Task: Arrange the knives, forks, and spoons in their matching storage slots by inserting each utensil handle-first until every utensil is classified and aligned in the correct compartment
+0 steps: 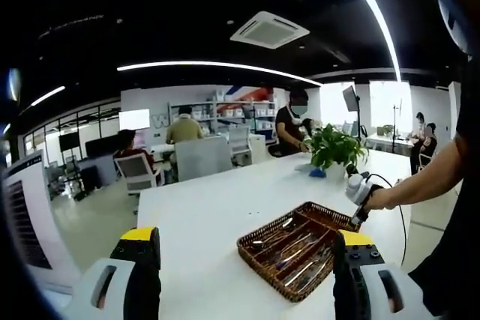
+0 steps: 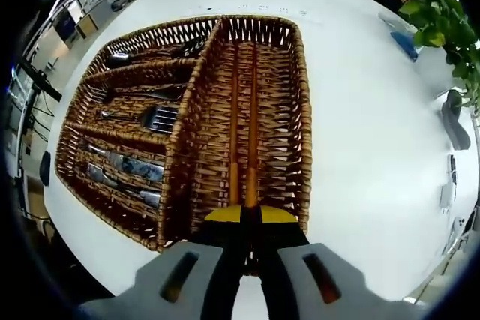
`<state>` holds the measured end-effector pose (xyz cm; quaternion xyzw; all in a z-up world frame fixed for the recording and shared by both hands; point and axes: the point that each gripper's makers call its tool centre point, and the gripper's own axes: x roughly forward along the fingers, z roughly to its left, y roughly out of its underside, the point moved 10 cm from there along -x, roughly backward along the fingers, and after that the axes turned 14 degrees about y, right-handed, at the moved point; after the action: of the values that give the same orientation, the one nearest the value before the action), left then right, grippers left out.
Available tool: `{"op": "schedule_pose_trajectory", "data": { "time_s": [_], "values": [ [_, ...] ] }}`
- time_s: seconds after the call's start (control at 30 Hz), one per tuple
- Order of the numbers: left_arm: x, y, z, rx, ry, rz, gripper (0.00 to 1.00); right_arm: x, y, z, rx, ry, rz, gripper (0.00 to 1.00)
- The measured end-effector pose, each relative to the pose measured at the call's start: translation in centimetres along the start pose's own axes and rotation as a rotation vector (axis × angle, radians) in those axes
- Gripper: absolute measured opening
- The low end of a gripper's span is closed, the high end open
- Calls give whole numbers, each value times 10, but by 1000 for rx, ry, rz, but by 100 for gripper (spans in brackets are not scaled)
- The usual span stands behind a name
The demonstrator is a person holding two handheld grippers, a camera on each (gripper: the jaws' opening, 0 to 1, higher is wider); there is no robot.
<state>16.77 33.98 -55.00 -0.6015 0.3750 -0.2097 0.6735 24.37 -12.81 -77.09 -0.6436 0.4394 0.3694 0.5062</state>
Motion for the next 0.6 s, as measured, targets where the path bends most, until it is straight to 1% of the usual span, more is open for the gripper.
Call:
{"op": "schedule_pose_trajectory", "data": {
  "time_s": [0.03,0.17,0.33,0.4,0.43,0.53,0.6],
  "values": [
    [-1,0,1,-3,-5,-2,100,3,3,2,-3,2,9,2],
    [-1,-1,2,-12,-8,-12,100,6,5,3,-2,3,14,2],
    [-3,-1,2,-10,-12,-12,100,4,3,2,9,2,3,3],
    [-3,-1,2,-10,-13,-11,100,4,3,3,1,-1,-3,4],
    [-3,-1,2,-10,-13,-10,100,4,3,3,-2,-3,-6,6],
    [-4,-1,2,-8,-15,-7,100,3,3,3,-29,-12,-23,18],
    [-5,-1,2,-6,-16,-5,100,3,2,4,-42,-18,-40,24]
  ]
}}
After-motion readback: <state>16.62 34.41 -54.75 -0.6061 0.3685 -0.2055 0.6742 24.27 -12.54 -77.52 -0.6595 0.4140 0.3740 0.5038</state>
